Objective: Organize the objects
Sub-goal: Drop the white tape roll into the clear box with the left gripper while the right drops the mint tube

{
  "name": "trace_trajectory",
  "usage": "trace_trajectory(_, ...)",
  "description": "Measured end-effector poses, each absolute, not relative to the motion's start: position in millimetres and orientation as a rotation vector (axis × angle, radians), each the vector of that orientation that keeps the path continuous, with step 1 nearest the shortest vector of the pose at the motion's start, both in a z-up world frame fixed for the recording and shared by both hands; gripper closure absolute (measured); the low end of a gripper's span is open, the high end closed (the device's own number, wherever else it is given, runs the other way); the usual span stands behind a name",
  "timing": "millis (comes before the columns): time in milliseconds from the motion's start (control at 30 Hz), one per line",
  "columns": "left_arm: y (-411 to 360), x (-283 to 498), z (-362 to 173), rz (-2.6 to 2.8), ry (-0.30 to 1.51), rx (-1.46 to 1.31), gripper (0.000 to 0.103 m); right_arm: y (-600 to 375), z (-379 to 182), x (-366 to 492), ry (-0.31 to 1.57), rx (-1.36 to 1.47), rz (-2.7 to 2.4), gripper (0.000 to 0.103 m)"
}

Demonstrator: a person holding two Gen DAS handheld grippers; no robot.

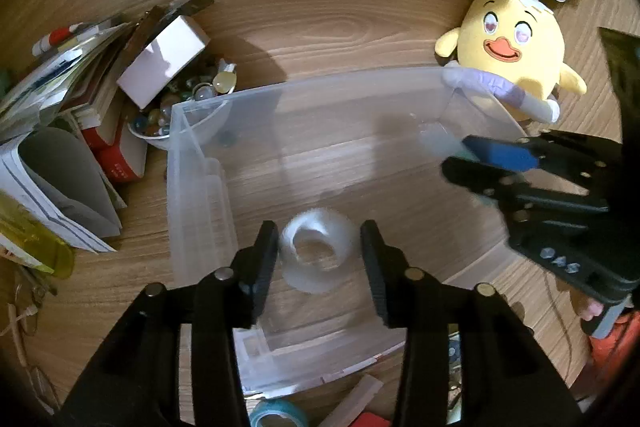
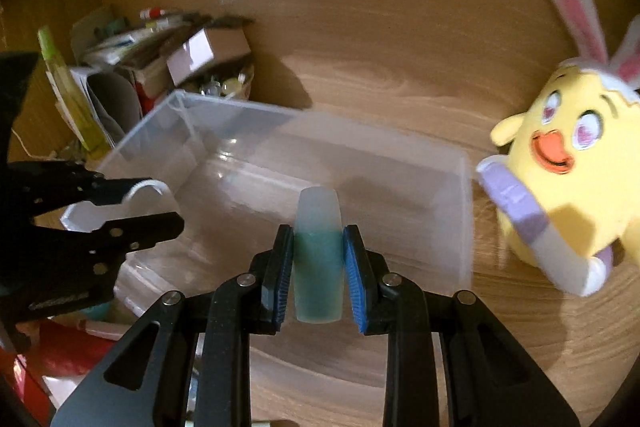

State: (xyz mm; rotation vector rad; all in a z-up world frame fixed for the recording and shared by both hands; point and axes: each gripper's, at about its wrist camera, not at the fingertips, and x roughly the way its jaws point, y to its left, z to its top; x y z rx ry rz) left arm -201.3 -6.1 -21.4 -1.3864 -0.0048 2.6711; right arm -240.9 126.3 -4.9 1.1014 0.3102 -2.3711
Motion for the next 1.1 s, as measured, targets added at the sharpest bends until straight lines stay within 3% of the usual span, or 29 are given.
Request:
trace_trajectory(100,-5.8,-201.1,-21.1,2.671,0.001,-1.384,0.042,120.1,-13.6,-244.1,0.336,1.126,-2.359,0.08)
trace_trajectory(367,-10.3,-200.0,-18.6,2.683,-0.019,-1.371,0.041,110.9,-22.9,-249.6,0.374,1.158,-2.344,0.08)
trace_trajectory(567,-15.5,-191.4,-8.9,2.712,-0.024,-1.331,0.034,103.7,-19.7,-247.4,0.415,1.153,-2.355,0.08)
trace_trajectory(667,-17.7,-184.8,-1.6,2.726,-0.025,-1.305,0.032,105.4,-15.1,-242.8,0.415,1.146,-2.36,0.066)
trace_trajectory(733,-18.6,-179.0,3.9,2.743,-0.015,-1.282,0.029,107.7,-10.2,-238.3,0.405,1.127,-2.374,0.051)
trace_trajectory(933,-21.2,-156.1,20.7,2.793,0.005,-1.203,0.018,117.1,13.7,-219.5,0.342,1.059,-2.437,0.026)
trace_trajectory(1100,-31.8,-129.8,35.3,2.846,0.017,-1.101,0.009,122.1,34.0,-197.4,0.342,0.976,-2.505,0.022)
